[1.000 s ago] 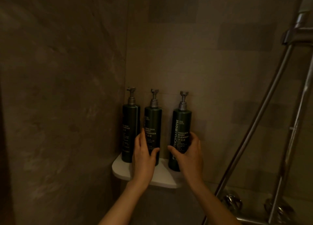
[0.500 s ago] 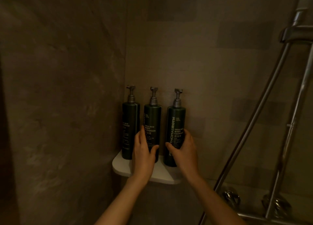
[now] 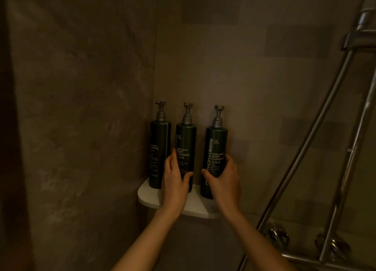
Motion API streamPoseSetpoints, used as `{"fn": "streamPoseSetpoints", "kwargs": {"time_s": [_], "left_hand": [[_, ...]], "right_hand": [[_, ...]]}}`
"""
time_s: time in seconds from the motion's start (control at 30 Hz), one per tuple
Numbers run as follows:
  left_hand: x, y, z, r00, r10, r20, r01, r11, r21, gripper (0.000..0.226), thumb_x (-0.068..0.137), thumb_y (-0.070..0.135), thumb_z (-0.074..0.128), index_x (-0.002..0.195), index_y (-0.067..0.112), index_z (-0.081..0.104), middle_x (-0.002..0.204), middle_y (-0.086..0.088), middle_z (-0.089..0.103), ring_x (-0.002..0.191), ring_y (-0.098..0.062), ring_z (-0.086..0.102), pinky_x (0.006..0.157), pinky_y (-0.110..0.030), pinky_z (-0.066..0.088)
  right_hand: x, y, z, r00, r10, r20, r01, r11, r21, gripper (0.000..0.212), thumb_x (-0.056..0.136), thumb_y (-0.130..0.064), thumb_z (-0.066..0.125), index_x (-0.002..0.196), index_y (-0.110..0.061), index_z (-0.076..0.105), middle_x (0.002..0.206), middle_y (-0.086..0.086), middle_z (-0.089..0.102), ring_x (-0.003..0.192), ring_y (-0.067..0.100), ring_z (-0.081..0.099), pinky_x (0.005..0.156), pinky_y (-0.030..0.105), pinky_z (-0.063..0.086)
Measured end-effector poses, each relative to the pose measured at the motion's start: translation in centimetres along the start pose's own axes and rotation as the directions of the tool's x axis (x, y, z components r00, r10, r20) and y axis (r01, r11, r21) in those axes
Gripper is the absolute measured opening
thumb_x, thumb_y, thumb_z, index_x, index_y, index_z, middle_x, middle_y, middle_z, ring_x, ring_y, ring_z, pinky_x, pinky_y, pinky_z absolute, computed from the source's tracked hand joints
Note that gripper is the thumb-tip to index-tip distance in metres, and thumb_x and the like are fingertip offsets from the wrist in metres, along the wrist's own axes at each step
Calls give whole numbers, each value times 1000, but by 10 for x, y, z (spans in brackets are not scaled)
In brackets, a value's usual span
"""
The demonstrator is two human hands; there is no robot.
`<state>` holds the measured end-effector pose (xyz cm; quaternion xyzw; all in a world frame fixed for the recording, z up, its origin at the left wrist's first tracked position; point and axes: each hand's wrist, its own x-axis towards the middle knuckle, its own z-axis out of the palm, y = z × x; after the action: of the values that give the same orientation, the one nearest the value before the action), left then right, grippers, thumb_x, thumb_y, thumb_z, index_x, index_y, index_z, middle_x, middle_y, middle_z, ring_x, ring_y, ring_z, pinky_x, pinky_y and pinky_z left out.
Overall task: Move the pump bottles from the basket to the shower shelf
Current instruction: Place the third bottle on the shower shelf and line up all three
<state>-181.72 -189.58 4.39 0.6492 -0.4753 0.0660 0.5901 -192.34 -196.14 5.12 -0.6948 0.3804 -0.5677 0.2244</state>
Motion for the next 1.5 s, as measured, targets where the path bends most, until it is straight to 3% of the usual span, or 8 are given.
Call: {"fn": "streamPoseSetpoints", "kwargs": {"time_s": [0.13,0.6,0.93,1.1,1.33,1.5], "left_hand": [[1,0,1,1000,-2,-1,2,1000,2,80,87,15,62,150,17,13,151,-6,27,137,-19,33,109,-29,29],[-1,4,-1,1000,-12,9,12,1000,18,79,88,15,61,150,17,12,152,-6,25,137,-20,33,112,-38,33],[-1,4,-1,1000,-16,7,16,1000,13,79,88,15,61,150,17,11,153,-6,24,138,-20,31,113,-36,31],[-1,3,-1,1000,-12,6,12,1000,9,79,88,15,61,150,17,12,152,-6,25,137,-20,32,112,-36,32],[-1,3,-3,1000,-11,17,10,1000,9,80,88,17,62,150,18,12,152,-6,25,137,-20,33,111,-36,33],[-1,1,-8,999,8,34,-9,1000,25,79,89,25,60,151,16,11,154,-5,22,139,-19,30,113,-38,32]], "right_hand": [[0,-1,-1,1000,6,-6,-6,1000,2,71,73,-31,76,134,-22,41,128,0,54,111,19,56,85,34,48],[-2,-2,3,999,20,-33,-22,999,-44,73,70,-37,77,132,-23,41,126,-1,54,110,19,57,82,34,46],[-1,-3,2,1000,10,-5,-10,999,-51,72,73,-34,76,134,-20,41,129,3,54,112,21,56,87,38,47],[-2,-3,2,1000,9,-7,-10,998,-55,71,73,-34,76,133,-21,41,129,1,54,112,19,56,85,33,45],[-5,-6,0,1000,15,16,-15,1000,-22,72,74,-35,75,135,-22,39,129,0,52,114,19,54,89,39,48],[-6,-8,-6,997,-49,64,49,999,-3,73,81,-41,67,141,-22,32,135,0,45,117,16,50,88,31,43]]}}
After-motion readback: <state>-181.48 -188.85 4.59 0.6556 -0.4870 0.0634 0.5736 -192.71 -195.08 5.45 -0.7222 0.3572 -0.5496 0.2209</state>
